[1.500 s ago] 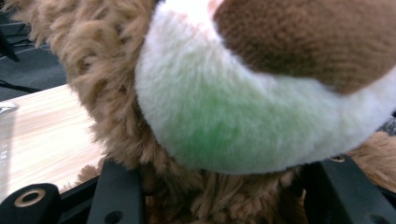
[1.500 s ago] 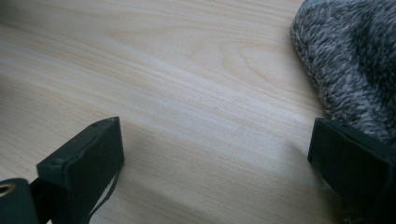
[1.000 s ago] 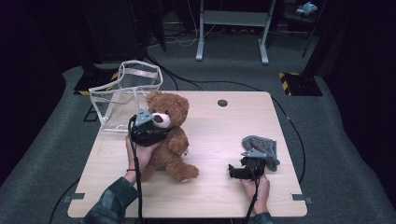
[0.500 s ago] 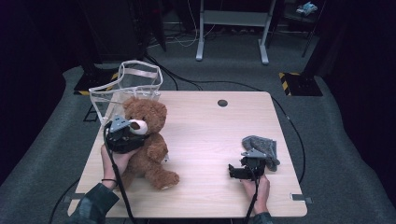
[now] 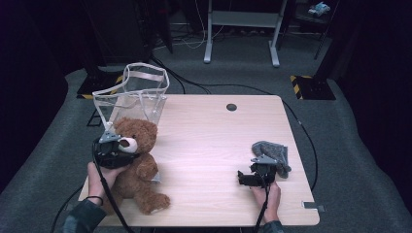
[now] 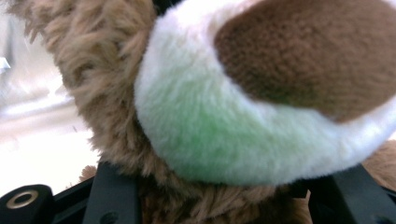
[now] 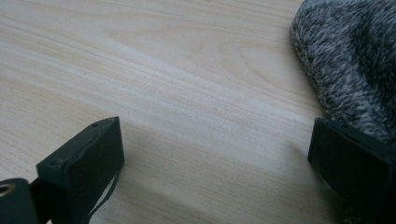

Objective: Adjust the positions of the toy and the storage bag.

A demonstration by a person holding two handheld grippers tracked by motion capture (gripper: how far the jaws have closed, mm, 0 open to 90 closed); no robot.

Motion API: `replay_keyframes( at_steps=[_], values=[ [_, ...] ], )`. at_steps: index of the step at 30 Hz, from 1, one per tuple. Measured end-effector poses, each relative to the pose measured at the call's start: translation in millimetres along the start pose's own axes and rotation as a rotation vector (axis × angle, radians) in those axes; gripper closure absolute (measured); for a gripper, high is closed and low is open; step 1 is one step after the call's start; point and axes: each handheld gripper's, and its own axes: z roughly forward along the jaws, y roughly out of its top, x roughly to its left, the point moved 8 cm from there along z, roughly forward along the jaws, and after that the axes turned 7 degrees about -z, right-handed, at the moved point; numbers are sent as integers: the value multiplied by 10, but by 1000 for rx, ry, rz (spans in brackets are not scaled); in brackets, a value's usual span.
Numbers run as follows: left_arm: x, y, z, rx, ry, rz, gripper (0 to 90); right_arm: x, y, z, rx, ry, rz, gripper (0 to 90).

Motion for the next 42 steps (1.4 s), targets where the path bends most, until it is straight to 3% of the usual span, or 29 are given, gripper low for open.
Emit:
replay_keyframes(
  at_steps=[5,9,10,11,12,13,18,23,27,30,35,37,42],
  values=[
    [139,-52,121,31,9,-34,450,0,1,2,-1,0,0,28],
    [202,-95,252,93,2,-70,434,-1,1,2,-1,-1,0,28],
    [228,-126,313,138,3,-64,428,1,2,2,-1,0,0,28],
    [244,-139,356,142,3,-76,422,1,1,2,-1,0,-1,28],
    [271,-164,392,175,13,-53,416,0,0,1,1,0,-1,28],
    [283,-189,426,200,15,-68,410,-2,2,3,-2,0,-1,28],
    [375,-230,529,239,9,-111,362,3,3,-1,-5,1,-16,29],
    [358,-183,512,242,3,-106,263,17,9,-4,-12,9,-40,19],
    [315,-137,478,241,0,-90,204,23,6,-5,-9,22,-21,16],
    [300,-117,455,250,1,-85,154,25,1,-1,-1,24,-37,18],
    [338,-50,446,253,52,-87,74,26,2,0,-1,25,-36,19],
    [353,-5,431,242,64,-101,24,26,1,0,-1,25,-36,19],
    [359,147,372,194,82,-103,0,26,3,1,-2,27,-34,19]
  ],
)
